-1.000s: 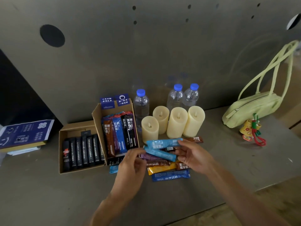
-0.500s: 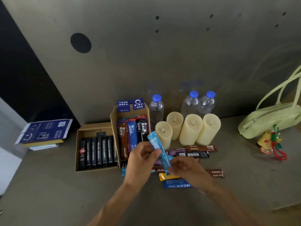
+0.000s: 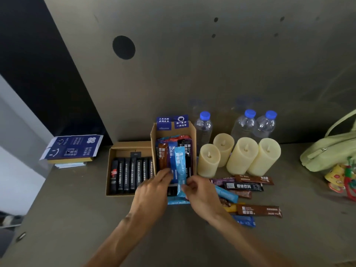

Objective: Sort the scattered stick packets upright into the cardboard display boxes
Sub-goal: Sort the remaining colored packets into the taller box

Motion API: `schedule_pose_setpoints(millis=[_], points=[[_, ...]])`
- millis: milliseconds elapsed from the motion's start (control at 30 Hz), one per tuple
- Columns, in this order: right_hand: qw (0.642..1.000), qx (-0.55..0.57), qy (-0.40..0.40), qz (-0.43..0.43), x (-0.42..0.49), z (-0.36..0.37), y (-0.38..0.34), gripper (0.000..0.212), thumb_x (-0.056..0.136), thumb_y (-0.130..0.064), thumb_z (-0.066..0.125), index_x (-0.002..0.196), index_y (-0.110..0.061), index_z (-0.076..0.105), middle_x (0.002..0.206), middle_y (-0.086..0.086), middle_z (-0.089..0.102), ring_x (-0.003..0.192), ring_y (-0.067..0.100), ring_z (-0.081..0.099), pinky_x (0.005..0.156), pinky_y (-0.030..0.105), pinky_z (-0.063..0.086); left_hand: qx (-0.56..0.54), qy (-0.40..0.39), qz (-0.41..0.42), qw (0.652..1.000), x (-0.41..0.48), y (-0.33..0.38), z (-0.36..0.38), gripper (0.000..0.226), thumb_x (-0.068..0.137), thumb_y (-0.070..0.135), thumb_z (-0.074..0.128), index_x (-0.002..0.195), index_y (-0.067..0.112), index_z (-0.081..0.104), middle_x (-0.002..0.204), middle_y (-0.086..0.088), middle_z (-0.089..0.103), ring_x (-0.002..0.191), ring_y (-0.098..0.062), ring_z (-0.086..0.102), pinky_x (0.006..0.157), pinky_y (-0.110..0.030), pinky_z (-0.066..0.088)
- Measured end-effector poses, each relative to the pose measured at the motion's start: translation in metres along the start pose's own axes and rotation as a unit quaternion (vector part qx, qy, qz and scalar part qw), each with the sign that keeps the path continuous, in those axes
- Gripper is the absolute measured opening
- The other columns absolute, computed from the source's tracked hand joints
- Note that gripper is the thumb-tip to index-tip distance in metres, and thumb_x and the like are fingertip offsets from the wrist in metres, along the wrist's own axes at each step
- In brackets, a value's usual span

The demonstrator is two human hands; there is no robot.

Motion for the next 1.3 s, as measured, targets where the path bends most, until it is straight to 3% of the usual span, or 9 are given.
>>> schedule_pose_setpoints(millis=[67, 133, 233, 333, 400, 600, 900, 1100, 1300], points=[[1.0, -0.021, 0.018, -0.004, 0.006, 0.007, -0.006, 0.016, 0.094, -0.021, 0.066, 0.08, -0.018, 0.061, 0.071, -0.005, 0.066, 0.061, 0.004, 0.058, 0.055, 0.016, 0.043, 0.125, -0.076, 0.025, 0.989, -0.002, -0.003, 0.005, 0.072, 0.06, 0.005, 0.081, 0.13, 0.016, 0.063, 0.142, 0.002, 0.056, 0.071, -0.015, 0.071, 0.058, -0.032, 0.06], [0.998, -0.045, 0.035, -0.014, 0.013, 0.013, -0.013, 0.016, 0.095, -0.019, 0.064, 0.08, -0.018, 0.057, 0.072, -0.005, 0.064, 0.064, 0.007, 0.058, 0.054, 0.017, 0.042, 0.198, -0.145, 0.046, 0.968, -0.002, -0.005, 0.012, 0.074, 0.084, 0.008, 0.063, 0.152, 0.012, 0.033, 0.164, -0.002, 0.021, 0.092, -0.021, 0.067, 0.074, -0.036, 0.059], [0.996, -0.074, 0.043, -0.009, 0.025, 0.023, -0.014, 0.013, 0.096, -0.017, 0.061, 0.085, -0.018, 0.054, 0.084, 0.001, 0.066, 0.074, 0.015, 0.063, 0.06, 0.025, 0.048, 0.238, -0.21, 0.047, 0.947, -0.005, -0.005, 0.012, 0.07, 0.099, 0.007, 0.041, 0.157, 0.009, 0.003, 0.165, -0.006, -0.014, 0.112, -0.029, 0.056, 0.087, -0.04, 0.052], [0.994, -0.098, 0.039, -0.002, 0.033, 0.031, -0.015, 0.005, 0.096, -0.018, 0.061, 0.095, -0.014, 0.059, 0.098, 0.004, 0.07, 0.088, 0.019, 0.068, 0.074, 0.035, 0.059, 0.26, -0.21, 0.045, 0.941, -0.007, -0.005, 0.013, 0.072, 0.1, 0.011, 0.043, 0.157, 0.008, 0.0, 0.164, -0.008, -0.017, 0.113, -0.03, 0.055, 0.088, -0.041, 0.05], [0.993, -0.114, 0.031, -0.01, 0.036, 0.034, -0.019, 0.008, 0.096, -0.017, 0.06, 0.099, -0.009, 0.063, 0.102, 0.007, 0.07, 0.092, 0.021, 0.067, 0.078, 0.033, 0.058, 0.266, -0.218, 0.04, 0.938, -0.01, -0.006, 0.013, 0.07, 0.1, 0.01, 0.042, 0.157, 0.007, 0.001, 0.164, -0.009, -0.019, 0.111, -0.03, 0.056, 0.087, -0.041, 0.049], [0.988, -0.156, 0.008, -0.002, 0.046, 0.038, -0.024, 0.018, 0.096, -0.019, 0.06, 0.097, -0.003, 0.067, 0.098, 0.013, 0.07, 0.088, 0.029, 0.068, 0.074, 0.035, 0.057, 0.273, -0.233, 0.047, 0.932, -0.013, -0.009, 0.011, 0.069, 0.098, 0.007, 0.044, 0.156, 0.004, 0.007, 0.162, -0.012, -0.024, 0.108, -0.031, 0.057, 0.088, -0.042, 0.048], [0.985, -0.168, 0.02, -0.019, 0.051, 0.036, -0.028, 0.007, 0.093, -0.015, 0.062, 0.091, -0.009, 0.063, 0.095, 0.011, 0.069, 0.089, 0.028, 0.066, 0.074, 0.036, 0.054, 0.281, -0.235, 0.056, 0.929, -0.014, -0.011, 0.01, 0.066, 0.099, 0.008, 0.044, 0.156, 0.003, 0.011, 0.162, -0.014, -0.022, 0.108, -0.033, 0.057, 0.091, -0.044, 0.048], [0.989, -0.14, 0.038, -0.005, 0.047, 0.034, -0.028, 0.011, 0.095, -0.01, 0.059, 0.104, -0.003, 0.061, 0.106, 0.012, 0.068, 0.098, 0.028, 0.065, 0.073, 0.028, 0.046, 0.278, -0.233, 0.057, 0.93, -0.014, -0.01, 0.009, 0.065, 0.099, 0.009, 0.044, 0.156, 0.004, 0.012, 0.162, -0.015, -0.019, 0.11, -0.032, 0.057, 0.091, -0.043, 0.047], [0.988, -0.139, 0.056, -0.025, 0.043, 0.033, -0.031, 0.014, 0.096, -0.009, 0.058, 0.108, -0.001, 0.057, 0.11, 0.015, 0.067, 0.093, 0.025, 0.063, 0.069, 0.024, 0.039, 0.276, -0.236, 0.056, 0.93, -0.013, -0.009, 0.01, 0.067, 0.099, 0.01, 0.045, 0.156, 0.004, 0.01, 0.163, -0.014, -0.018, 0.109, -0.033, 0.057, 0.09, -0.043, 0.049]])
Point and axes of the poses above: each hand's wrist, its own x-axis towards the middle knuckle, its own z-axis out of the palm, y = z × x, the point moved 5 cm from there along x, towards the middle knuckle
